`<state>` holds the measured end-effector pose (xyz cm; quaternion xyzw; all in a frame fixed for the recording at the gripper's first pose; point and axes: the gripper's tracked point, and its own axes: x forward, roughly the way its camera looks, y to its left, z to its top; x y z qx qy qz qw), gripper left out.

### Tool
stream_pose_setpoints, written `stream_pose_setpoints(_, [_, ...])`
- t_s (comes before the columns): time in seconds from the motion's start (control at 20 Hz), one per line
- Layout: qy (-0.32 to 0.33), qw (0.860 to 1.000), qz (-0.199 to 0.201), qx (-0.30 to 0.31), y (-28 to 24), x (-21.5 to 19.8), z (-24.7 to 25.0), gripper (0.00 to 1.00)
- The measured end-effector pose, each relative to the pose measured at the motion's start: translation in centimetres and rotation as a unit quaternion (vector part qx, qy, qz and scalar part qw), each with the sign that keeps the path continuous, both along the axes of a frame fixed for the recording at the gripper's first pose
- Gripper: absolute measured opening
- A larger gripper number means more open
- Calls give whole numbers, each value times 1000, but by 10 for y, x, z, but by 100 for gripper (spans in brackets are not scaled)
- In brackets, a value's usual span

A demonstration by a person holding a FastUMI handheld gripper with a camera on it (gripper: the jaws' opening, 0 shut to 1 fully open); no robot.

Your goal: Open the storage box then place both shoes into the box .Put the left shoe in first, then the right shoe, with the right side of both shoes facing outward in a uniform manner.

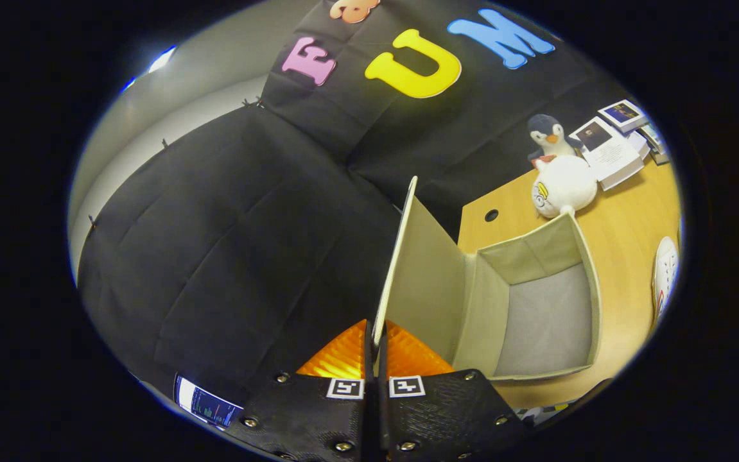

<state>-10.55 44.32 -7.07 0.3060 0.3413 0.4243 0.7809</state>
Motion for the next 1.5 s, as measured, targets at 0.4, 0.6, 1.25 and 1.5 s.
stream_pose_setpoints(0.4, [-23,999,46,-5,52,-23,-7,35])
stream_pose_setpoints(0.6, [-77,995,40,-48,36,-13,-12,98])
stream_pose_setpoints(1.25, [-152,967,-104,-176,-155,74,-35,98])
stream_pose_setpoints(1.5, [-149,954,-143,-216,-225,101,-56,98])
